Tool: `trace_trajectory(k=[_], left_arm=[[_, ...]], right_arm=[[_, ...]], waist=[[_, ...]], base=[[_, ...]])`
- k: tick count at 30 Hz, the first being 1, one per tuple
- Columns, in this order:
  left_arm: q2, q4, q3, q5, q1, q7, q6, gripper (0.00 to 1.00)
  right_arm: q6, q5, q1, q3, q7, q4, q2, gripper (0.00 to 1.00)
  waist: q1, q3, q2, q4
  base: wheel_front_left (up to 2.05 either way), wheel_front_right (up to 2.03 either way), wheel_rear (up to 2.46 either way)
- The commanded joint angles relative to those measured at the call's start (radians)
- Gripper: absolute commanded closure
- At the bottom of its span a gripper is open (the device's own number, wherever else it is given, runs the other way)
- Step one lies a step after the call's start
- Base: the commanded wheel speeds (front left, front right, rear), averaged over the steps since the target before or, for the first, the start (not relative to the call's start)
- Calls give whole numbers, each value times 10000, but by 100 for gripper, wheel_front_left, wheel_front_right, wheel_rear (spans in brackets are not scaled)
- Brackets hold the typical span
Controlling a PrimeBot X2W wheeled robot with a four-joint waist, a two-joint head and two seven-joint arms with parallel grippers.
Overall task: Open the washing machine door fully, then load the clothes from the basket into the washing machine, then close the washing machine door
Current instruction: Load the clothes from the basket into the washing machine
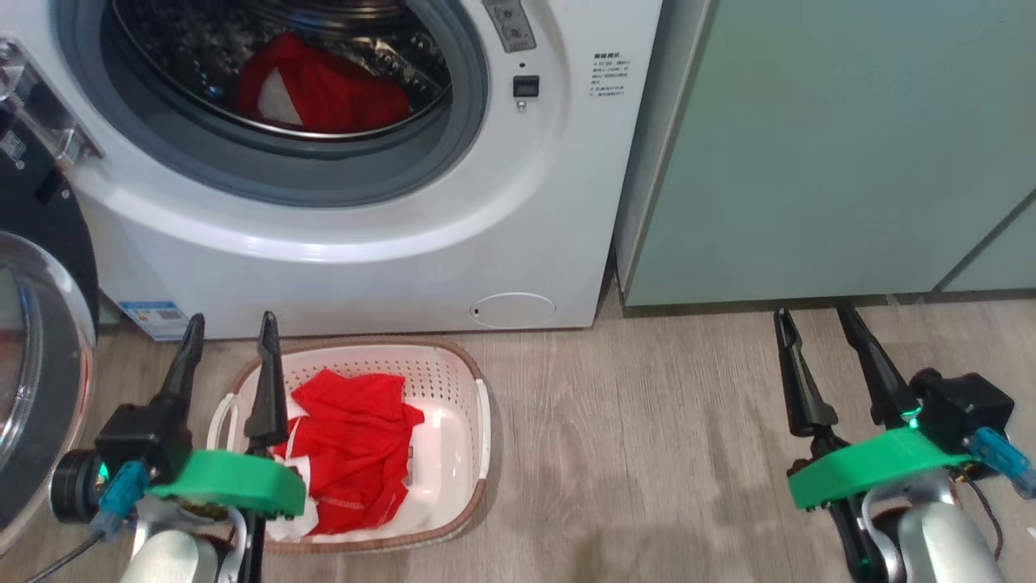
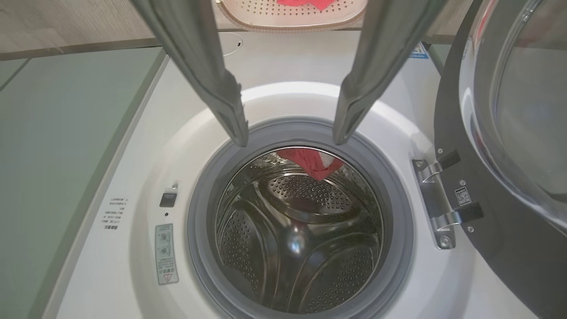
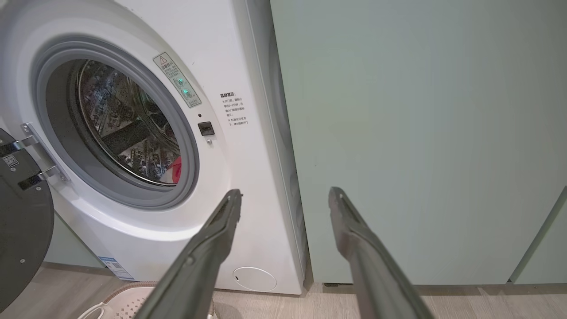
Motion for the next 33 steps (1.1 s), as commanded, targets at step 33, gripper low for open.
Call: trace_trajectory(k=[33], left_arm=[[28,435,309,152,-144,-50,-238,0]], right_arm=[[0,80,118,168,106,-555,-1,0]], waist=[[1,-354,-1,41]], base=[[0,0,0]])
